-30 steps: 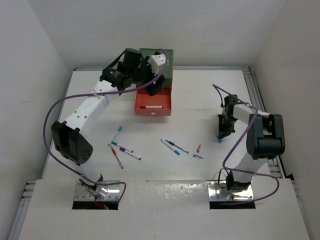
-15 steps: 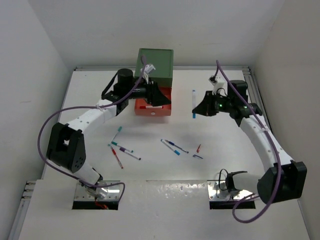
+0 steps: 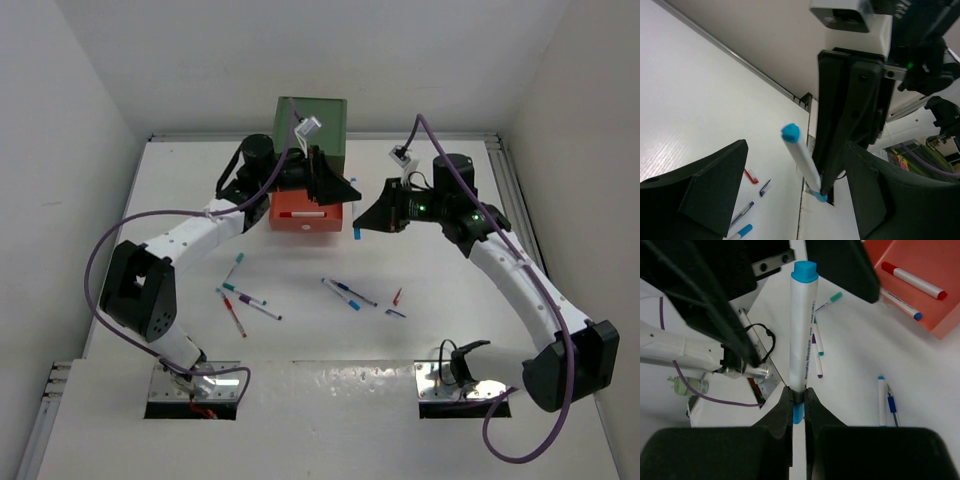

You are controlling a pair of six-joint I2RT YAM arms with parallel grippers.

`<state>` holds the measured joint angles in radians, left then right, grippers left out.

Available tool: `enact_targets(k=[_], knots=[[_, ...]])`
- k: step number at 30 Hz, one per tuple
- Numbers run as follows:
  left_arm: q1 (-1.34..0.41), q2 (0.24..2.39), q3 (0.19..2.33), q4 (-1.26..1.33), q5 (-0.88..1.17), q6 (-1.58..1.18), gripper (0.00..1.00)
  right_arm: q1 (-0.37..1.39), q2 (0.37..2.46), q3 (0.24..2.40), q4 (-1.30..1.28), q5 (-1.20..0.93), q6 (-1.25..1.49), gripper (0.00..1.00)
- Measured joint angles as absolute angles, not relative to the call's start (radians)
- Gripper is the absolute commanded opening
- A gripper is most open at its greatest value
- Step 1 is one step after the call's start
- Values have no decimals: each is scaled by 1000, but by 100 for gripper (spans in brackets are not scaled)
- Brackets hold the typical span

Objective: Sort the stationery into containers
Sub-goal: Pick up the pen from the center of the board.

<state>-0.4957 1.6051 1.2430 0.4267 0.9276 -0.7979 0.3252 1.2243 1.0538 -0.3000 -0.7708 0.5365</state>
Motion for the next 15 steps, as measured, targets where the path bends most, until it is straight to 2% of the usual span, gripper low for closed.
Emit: enact_targets(k=[2,3,5,6,7,8,12,15], knots=[[-499,1622,1255,415,920,-794,78,333,1224,1056,-288,-774,543,0],[-499,1633,1264,403,917,-790,63,339,1224,1057,-286,-776,544,0],[-500,1647,1271,393,915,-791,44,344,1224,1058,-283,-776,546,0],[-501,1650,1273,390,923,-791,25,347,1224,1058,-287,-769,546,3],[-502,1650,1274,390,932,-797,18,347,1227,1058,-290,-761,546,9],[-503,1650,1285,396,952,-812,8,347,1231,1057,-296,-746,540,20],[-496,1650,1333,336,979,-739,0,347,1240,1058,-295,-744,536,46],[-444,1674,1448,110,971,-576,0,318,1234,1066,-321,-752,516,48]])
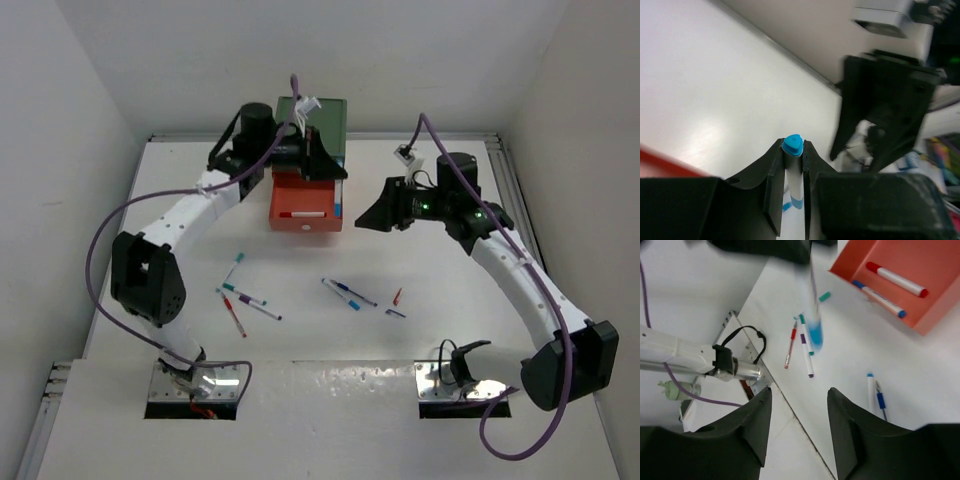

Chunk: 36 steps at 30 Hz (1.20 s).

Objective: Sort the stationery into containers
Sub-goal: Pick up the pen from the center of the board, then place the pen in the drawer.

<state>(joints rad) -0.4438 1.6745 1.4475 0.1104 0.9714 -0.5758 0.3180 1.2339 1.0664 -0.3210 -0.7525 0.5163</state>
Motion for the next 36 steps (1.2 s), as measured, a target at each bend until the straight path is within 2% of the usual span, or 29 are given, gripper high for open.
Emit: enact_targets(k=[5,9,15,21,27,29,30,31,36], knots=[[-373,1839,1904,-426,788,-106,0,233,1221,1065,-405,-747,448,48],[-377,1900,2079,-694,602,197,5,192,1217,1032,-455,-734,389,48],[-421,1969,2099,-902,364,500,9,183,1234,995,-508,-725,355,48],[-464,2077,2113,-1015,270,675,19,183,1262,995,-519,-711,347,48],[-490,2102,2113,-1038,256,734,38,191,1263,995,-530,-680,331,44],[-492,2102,2113,-1036,257,741,47,202,1263,991,-535,-656,311,42],[-492,2102,2113,-1034,258,744,58,209,1262,985,-540,-646,293,40],[-492,2102,2113,-1030,259,747,61,214,1261,979,-545,-636,276,40],[-492,2108,2145,-1025,266,729,66,230,1237,913,-585,-576,178,38]])
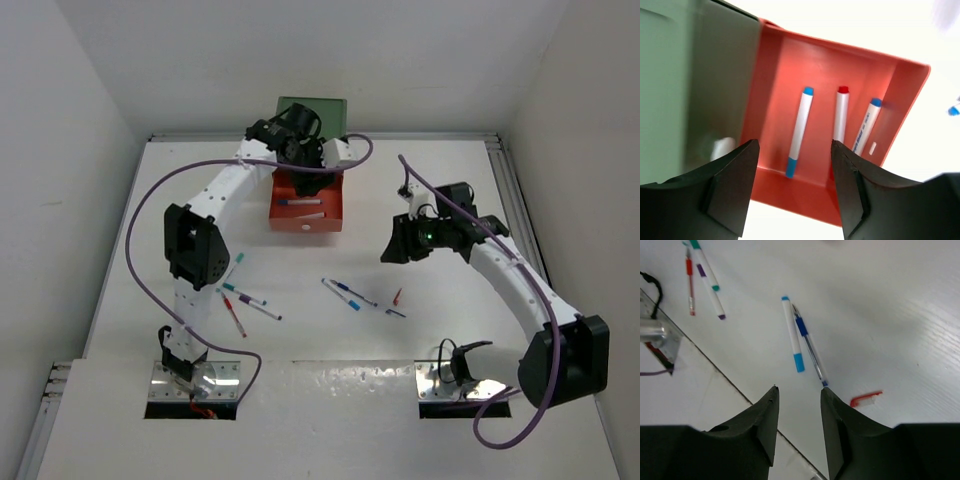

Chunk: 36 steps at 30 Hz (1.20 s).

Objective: Sort the stationery into containers
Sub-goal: Place the pen in the drawer, then pick up the pen from the center of the board.

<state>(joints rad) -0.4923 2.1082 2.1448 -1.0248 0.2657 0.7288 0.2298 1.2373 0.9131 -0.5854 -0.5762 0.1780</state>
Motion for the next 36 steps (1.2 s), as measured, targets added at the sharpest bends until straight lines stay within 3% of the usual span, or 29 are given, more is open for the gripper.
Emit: enact_targets(k=[7,11,16,22,28,36], knots=[[-444,2074,2228,-941,356,581,66,300,1190,863,-612,-482,96,29],[-342,1911,2078,-768,452,381,66,406,1200,862,-606,-432,67,23],[-158,1570,1774,-532,476,67,68,537,1300,862,-584,-373,57,24],[-135,1312,1602,-443,428,-69,73,683,1490,878,-553,-278,110,24],[-120,1247,1513,-449,393,-93,73,788,1619,966,-564,-189,142,25],[-105,1247,1463,-476,381,-105,73,816,1717,1045,-565,-119,159,35]])
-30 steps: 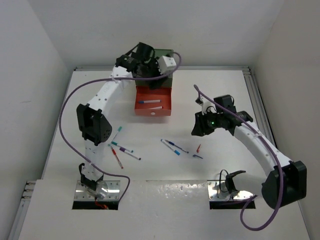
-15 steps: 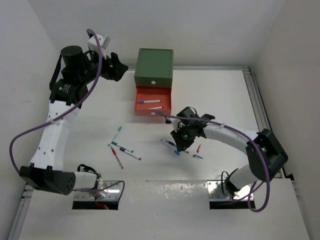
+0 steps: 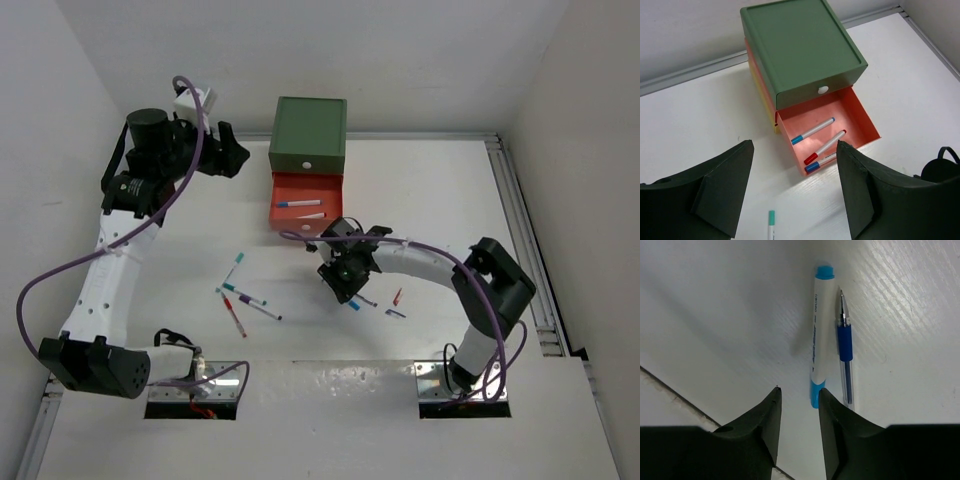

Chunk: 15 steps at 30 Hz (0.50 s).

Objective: Sort the stationery into containers
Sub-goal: Pick up the pen from the center of the board.

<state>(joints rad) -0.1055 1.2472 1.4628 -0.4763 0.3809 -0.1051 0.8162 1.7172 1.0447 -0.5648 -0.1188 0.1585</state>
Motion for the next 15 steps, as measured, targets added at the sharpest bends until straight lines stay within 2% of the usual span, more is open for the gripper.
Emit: enact_targets(k=[15], knots=[[-96,1247,1435,-458,377,-110,74,813,1806,1051,-569,-78,139,31]])
